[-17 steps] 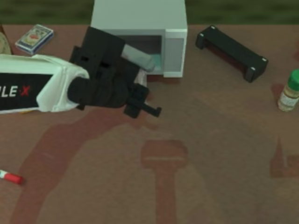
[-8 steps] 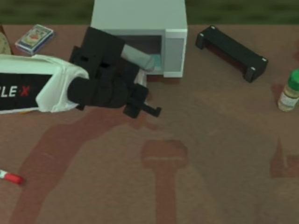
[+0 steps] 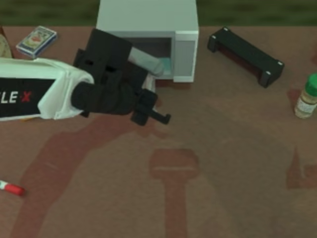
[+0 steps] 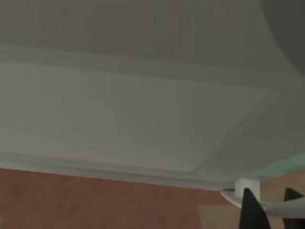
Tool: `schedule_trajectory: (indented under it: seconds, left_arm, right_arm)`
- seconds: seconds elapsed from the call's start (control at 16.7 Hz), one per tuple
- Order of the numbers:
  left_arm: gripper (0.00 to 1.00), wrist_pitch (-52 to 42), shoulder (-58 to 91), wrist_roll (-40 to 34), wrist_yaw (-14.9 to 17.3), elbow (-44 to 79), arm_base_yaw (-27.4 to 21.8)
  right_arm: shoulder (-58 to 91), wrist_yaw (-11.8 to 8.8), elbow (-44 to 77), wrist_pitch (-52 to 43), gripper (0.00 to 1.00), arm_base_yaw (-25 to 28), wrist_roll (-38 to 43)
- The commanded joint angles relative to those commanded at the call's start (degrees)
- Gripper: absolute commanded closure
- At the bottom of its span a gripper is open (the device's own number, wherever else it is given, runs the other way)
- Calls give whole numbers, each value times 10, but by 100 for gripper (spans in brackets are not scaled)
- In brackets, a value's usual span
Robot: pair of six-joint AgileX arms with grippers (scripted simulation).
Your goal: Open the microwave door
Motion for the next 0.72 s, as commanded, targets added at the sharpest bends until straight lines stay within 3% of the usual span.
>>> schedule_trajectory:
  seconds: [0.42,0.72]
  left_arm:
    - [100,-2,-13,40,27,-15,20]
    - [100,-2,-14,42,28,-15,21]
  right_arm:
    - [0,0,0,0,0,0,0]
    - [0,0,0,0,0,0,0]
